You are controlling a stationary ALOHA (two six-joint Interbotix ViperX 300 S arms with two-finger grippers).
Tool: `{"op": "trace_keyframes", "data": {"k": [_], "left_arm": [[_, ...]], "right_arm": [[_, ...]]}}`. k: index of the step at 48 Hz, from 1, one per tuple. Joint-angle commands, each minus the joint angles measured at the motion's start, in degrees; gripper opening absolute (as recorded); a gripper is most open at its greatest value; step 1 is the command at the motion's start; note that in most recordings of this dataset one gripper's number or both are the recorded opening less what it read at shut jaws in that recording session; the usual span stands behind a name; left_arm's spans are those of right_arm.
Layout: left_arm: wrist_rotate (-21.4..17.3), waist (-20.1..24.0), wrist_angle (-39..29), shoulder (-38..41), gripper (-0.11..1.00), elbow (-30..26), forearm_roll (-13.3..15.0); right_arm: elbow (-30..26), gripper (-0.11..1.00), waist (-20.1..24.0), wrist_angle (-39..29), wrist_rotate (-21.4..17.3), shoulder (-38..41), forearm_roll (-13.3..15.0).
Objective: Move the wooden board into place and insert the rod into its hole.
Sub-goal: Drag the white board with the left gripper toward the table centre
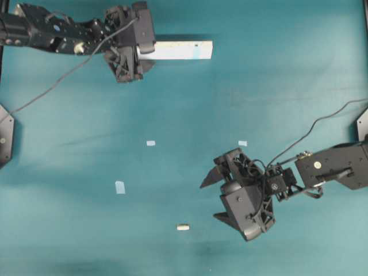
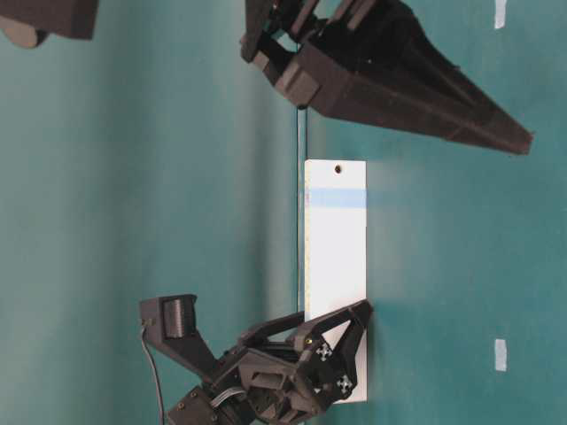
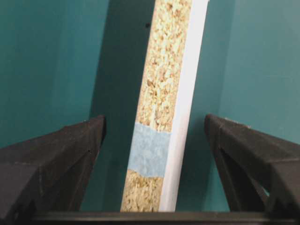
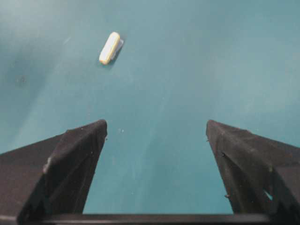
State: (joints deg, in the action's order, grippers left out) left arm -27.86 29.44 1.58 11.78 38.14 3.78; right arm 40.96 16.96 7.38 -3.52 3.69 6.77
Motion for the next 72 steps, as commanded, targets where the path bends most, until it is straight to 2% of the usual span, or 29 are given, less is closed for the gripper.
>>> {"op": "trace_keyframes", "data": {"k": [1,6,9,21,35,51,55,66,72], "left_arm": [[-0.09,0.26,0.44,-0.79,0.90,-1.23,-0.09],[0.18,0.26,0.44,-0.79,0.89,-1.41,-0.09],[0.35,0.26,0.44,-0.70,0.83,-1.41,-0.09],[0.09,0.26,0.53,0.00,0.21,-1.41,-0.09],[0.44,-0.62,0.18,-1.58,0.21,-1.93,-0.09],[1.14,-9.14,-3.87,-6.94,0.21,-4.39,0.18],[2.99,-11.25,-3.96,-7.03,0.21,-5.01,0.18],[12.74,-16.96,-3.96,-6.24,0.21,-7.03,0.18],[16.08,-20.04,-3.96,-5.45,0.21,-7.65,0.26]], "right_arm": [[-1.05,0.99,0.09,-0.44,-0.09,-0.88,0.09],[-1.05,0.99,0.18,-0.62,-0.09,-0.88,0.09],[-0.97,0.99,0.18,-0.62,-0.09,-0.88,0.09],[-1.05,0.99,0.18,-0.62,-0.09,-0.97,0.09],[-1.14,0.99,0.18,-2.55,-0.09,-0.88,0.09],[-0.88,0.99,0.18,-3.78,-0.09,-0.88,0.09],[-0.97,0.99,0.18,-4.13,-0.09,-0.88,0.09],[-1.05,0.99,0.18,-4.83,-0.09,-0.88,0.09],[-0.97,0.99,0.18,-4.83,-0.09,-0.88,0.09]]}}
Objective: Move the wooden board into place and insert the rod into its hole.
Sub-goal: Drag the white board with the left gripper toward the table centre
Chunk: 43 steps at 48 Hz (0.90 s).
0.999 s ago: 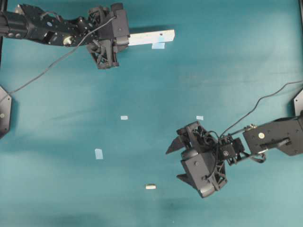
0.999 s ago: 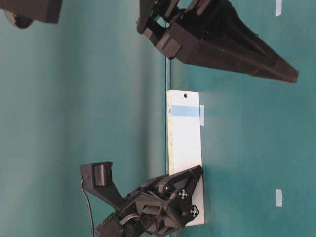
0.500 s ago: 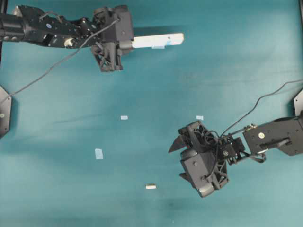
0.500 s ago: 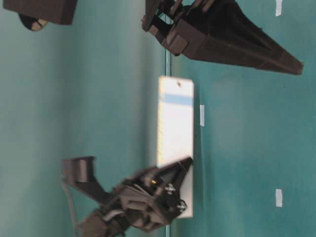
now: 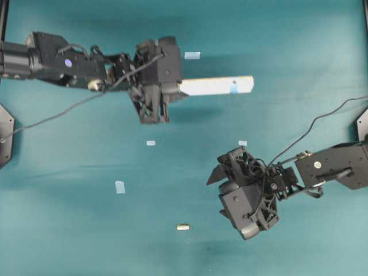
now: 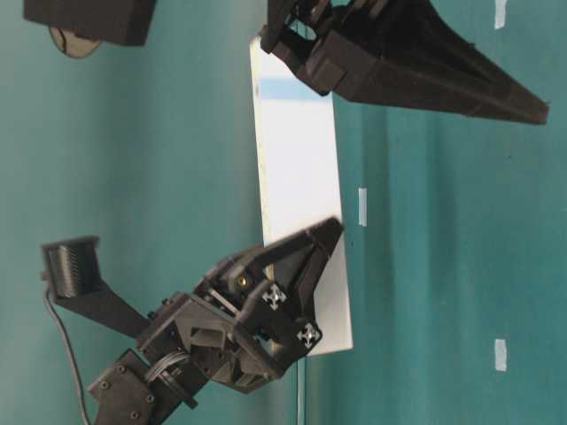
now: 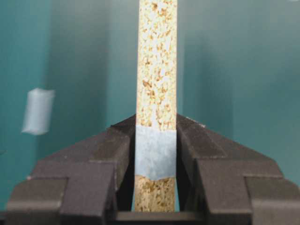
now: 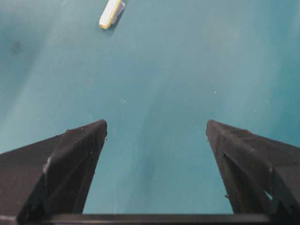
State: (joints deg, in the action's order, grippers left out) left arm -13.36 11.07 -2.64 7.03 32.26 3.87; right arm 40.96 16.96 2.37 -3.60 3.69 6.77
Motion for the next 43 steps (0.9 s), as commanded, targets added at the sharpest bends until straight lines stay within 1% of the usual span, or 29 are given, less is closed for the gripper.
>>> {"op": "trace_keyframes", "data": {"k": [1,10,26,32,43], "left_arm": [[1.93,-2.11,0.26,-0.62,0.21,-1.85,0.09],[5.10,-5.63,0.00,-0.18,0.21,-1.93,0.09],[10.55,-7.03,-0.79,-0.09,0.21,-1.41,0.09],[11.34,-7.47,-0.97,0.18,0.21,-1.05,0.09],[11.25,-8.35,-0.97,3.52,0.21,-1.93,0.09]], "right_arm": [[-0.97,0.99,0.18,0.26,0.00,-0.88,0.09],[-0.97,0.98,0.18,0.18,0.00,-0.88,0.09],[-0.97,0.99,0.18,0.26,0.00,-0.88,0.09],[-0.88,0.98,0.18,0.18,0.00,-0.88,0.09],[-0.79,0.99,0.18,0.26,0.00,-0.88,0.09]]}}
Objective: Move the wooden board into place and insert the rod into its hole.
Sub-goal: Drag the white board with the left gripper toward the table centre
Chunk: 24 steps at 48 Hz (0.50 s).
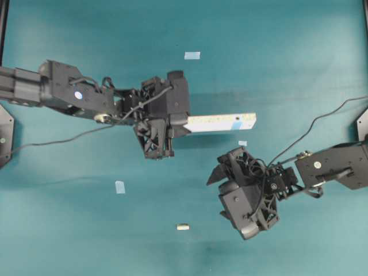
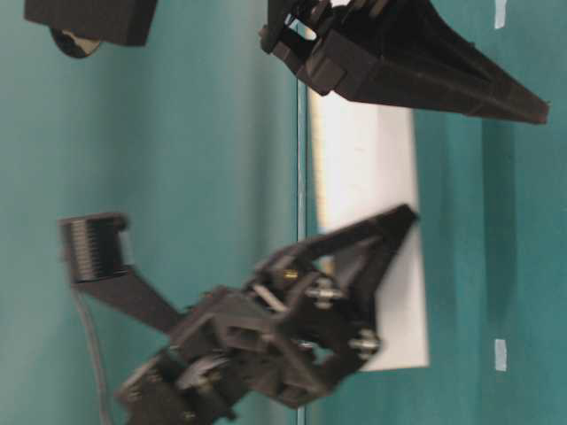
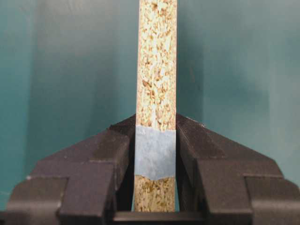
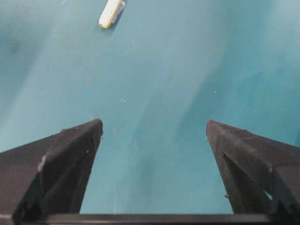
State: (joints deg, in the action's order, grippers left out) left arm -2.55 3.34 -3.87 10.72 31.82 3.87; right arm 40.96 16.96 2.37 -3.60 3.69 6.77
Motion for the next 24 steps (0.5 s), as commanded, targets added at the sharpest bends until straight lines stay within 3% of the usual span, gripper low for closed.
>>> {"op": "trace_keyframes", "data": {"k": [1,24], "left_arm": [[0.44,-0.70,0.26,0.09,0.21,-1.58,0.09],[0.70,-0.79,1.05,2.46,0.21,-1.85,0.09]], "right_arm": [[-0.79,0.99,0.18,0.18,0.00,-0.97,0.09],[-0.62,0.98,0.18,0.18,0.00,-0.88,0.09]]}}
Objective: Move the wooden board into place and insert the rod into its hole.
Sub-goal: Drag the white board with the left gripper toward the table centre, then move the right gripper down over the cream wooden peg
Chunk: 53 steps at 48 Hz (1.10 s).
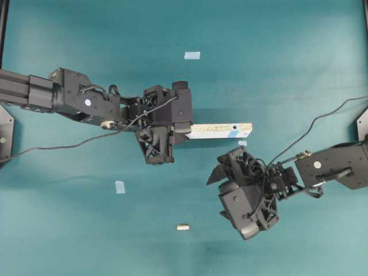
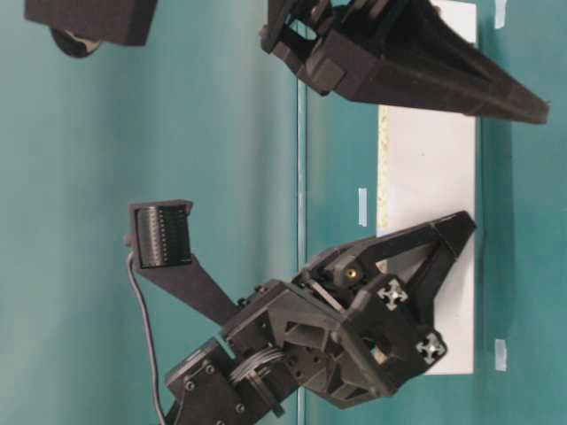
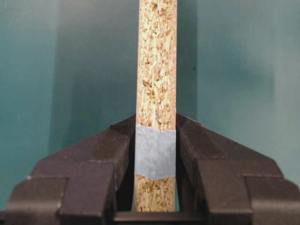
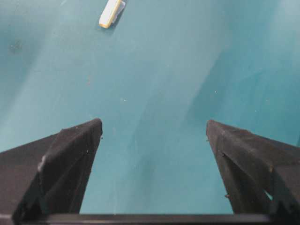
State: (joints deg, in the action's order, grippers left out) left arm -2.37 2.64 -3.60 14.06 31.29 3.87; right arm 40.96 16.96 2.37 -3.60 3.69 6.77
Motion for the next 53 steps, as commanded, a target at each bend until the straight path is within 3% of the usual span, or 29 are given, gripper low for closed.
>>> {"op": "trace_keyframes", "data": {"k": [1,16,25,27,33,35,41,53], "left_arm": [[0.53,-0.18,0.88,-0.79,0.21,-1.32,0.18],[0.62,-0.53,1.41,0.09,0.21,-1.67,0.18],[2.64,-0.53,1.32,-0.18,0.22,-1.58,0.09],[2.90,-0.70,1.14,-0.26,0.29,-1.58,0.09],[3.08,-0.88,1.05,-0.53,0.66,-1.67,0.09],[3.08,-0.97,1.05,-0.70,0.72,-1.58,0.09],[3.08,-1.05,0.97,-0.88,0.59,-1.41,0.09],[2.81,-1.05,0.88,-0.88,0.58,-1.05,-0.09]], "right_arm": [[-0.53,0.98,0.18,0.18,0.00,-0.88,0.09],[-0.53,0.98,0.09,0.18,0.00,-0.88,0.09],[-0.53,0.98,0.09,0.18,0.00,-0.88,0.09],[-0.53,0.98,0.09,0.18,0.00,-0.88,0.09],[-0.70,0.98,0.09,0.18,-0.09,-0.88,0.09],[-0.88,0.98,0.09,0.18,-0.26,-0.88,0.00],[-1.58,0.98,0.09,0.26,-1.67,-0.97,0.09],[-6.15,0.97,0.35,-4.13,-9.32,-0.53,0.09]]}}
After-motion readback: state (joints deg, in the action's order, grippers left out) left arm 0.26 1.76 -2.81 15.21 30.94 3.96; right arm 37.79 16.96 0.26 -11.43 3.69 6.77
